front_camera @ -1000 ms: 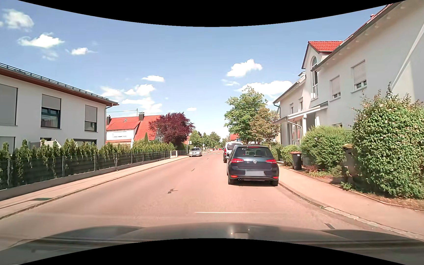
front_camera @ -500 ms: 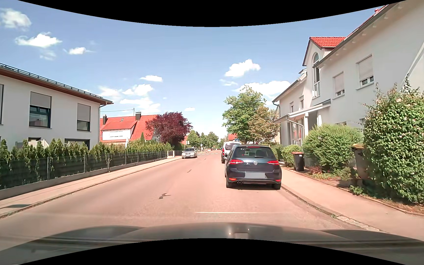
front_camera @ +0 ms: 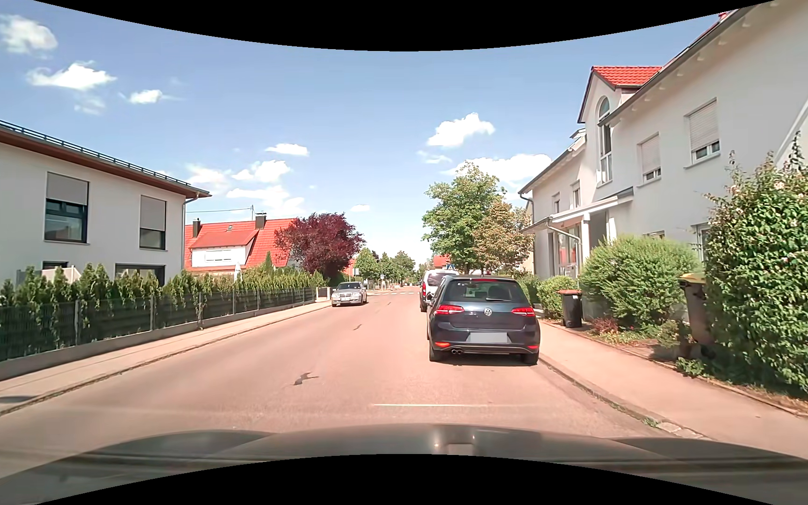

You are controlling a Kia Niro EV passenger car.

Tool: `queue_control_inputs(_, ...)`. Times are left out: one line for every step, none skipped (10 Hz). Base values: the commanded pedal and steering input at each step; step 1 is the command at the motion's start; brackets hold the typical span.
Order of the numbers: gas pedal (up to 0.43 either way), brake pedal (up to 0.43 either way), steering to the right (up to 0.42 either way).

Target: Follow the waypoints while adhering to traffic rules and regulations

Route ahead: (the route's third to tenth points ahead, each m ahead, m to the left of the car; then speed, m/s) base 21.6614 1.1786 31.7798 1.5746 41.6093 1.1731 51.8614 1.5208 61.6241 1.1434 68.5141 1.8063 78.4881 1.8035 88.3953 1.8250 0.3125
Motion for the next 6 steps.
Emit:
queue_control_inputs(0.0, 0.256, 0.041)
queue_control_inputs(0.0, 0.25, 0.041)
queue_control_inputs(0.0, 0.25, 0.04)
queue_control_inputs(0.0, 0.244, 0.04)
queue_control_inputs(0.0, 0.244, 0.04)
queue_control_inputs(0.0, 0.244, 0.04)
